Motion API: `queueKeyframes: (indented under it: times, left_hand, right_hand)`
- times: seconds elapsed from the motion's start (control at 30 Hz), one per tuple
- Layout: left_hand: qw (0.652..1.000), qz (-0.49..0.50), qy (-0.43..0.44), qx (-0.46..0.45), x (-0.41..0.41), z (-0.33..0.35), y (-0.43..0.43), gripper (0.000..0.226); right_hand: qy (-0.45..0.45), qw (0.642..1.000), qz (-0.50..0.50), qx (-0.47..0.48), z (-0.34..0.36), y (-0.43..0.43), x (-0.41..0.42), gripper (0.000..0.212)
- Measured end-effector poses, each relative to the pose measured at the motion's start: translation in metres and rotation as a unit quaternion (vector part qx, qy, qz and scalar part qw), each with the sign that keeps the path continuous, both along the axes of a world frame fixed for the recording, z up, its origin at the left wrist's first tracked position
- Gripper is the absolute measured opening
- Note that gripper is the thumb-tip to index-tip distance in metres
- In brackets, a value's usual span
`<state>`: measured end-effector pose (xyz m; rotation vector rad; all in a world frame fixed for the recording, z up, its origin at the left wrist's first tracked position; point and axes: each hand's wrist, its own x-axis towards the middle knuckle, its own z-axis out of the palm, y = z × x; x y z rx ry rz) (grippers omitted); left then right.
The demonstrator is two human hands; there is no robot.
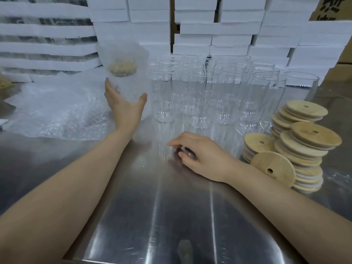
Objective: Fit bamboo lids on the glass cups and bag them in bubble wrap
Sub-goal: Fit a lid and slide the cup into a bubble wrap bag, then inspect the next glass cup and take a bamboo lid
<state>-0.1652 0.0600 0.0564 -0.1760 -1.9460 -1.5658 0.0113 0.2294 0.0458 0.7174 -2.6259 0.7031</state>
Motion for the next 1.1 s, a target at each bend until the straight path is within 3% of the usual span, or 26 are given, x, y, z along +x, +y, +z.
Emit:
queueKeyframes:
  times: [0.4, 0.7, 0.8, 0.93, 1.0, 1.1]
  left_hand:
    - [0.999, 0.02, -0.002, -0.032, -0.031, 0.0, 0.002, 0.104]
    - [0.996, 0.031, -0.059, -0.062, -0.009, 0.008, -0.003, 0.108]
    - [0.999, 0.023, 0.023, -0.005, 0.029, 0.021, 0.009, 0.108]
    - [0.988, -0.023, 0.15, -0.009, 0.08, 0.026, 0.043, 0.091]
    - [0.984, -0.074, 0.153, -0.049, 0.1, 0.014, 0.064, 0.084]
    - [0.965, -0.135, 0.174, -0.139, 0.113, -0.005, 0.079, 0.076]
  right_hand:
    - [-0.016, 1.0, 0.008, 0.013, 0.003, 0.002, 0.0, 0.03]
    - [-0.045, 0.999, 0.006, 0.015, 0.005, 0.002, 0.0, 0.031]
    - [-0.051, 0.998, -0.001, -0.034, 0.006, 0.003, 0.0, 0.029]
    - [-0.056, 0.989, -0.047, -0.131, 0.006, 0.001, 0.0, 0.03]
    - [-0.046, 0.979, -0.098, -0.176, 0.008, 0.002, -0.001, 0.025]
    - [-0.008, 0.968, -0.182, -0.171, 0.007, 0.001, -0.002, 0.022]
